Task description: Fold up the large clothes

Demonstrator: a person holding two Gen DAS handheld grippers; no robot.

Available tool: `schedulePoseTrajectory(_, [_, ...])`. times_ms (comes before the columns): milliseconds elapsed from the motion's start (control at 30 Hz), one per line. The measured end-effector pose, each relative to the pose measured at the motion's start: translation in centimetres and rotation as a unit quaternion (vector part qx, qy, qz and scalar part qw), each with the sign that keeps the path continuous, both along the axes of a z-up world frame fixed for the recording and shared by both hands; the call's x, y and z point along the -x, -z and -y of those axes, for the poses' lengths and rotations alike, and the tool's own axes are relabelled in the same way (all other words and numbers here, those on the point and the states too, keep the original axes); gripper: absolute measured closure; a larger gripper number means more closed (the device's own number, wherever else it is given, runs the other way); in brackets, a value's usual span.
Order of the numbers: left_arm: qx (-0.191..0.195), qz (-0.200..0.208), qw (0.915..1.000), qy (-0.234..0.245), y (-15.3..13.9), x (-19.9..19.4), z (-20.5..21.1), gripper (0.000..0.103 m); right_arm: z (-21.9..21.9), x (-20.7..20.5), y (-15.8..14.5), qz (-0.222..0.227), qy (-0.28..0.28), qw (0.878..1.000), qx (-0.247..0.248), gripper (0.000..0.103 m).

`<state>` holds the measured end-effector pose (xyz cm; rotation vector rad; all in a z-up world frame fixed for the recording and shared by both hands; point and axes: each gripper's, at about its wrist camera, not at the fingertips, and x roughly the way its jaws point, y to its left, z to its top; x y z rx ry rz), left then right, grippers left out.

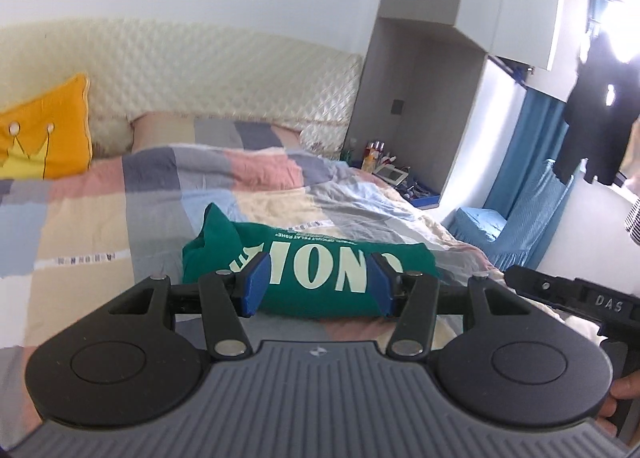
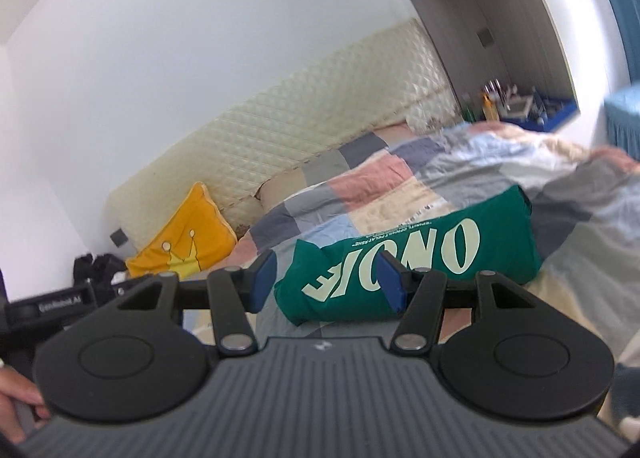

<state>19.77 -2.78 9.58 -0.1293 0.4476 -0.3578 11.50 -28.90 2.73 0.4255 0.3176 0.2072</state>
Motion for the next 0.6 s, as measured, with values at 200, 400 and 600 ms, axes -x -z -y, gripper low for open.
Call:
schedulePoseTrajectory(200, [-0.026, 0.027, 0.9993, 0.003, -0.3, 5.4, 0.8, 0.044, -2.0, 4.3, 0.2, 0.016, 0.003, 0.997, 0.075, 0.044])
schedulePoseTrajectory(400, [-0.055, 0.051, 0.9972, -0.001, 0.7, 9.4, 1.6, 0.044, -2.1, 6.9, 1.4, 0.021, 0.013, 0.995, 0.095, 0.044])
schedulePoseTrajectory(600, [-0.059, 0.066, 0.996, -0.006, 1.8, 11.4, 1.3, 0.044, -3.3, 7.7, 3.2, 0.026, 0.013, 0.992, 0.119, 0.044])
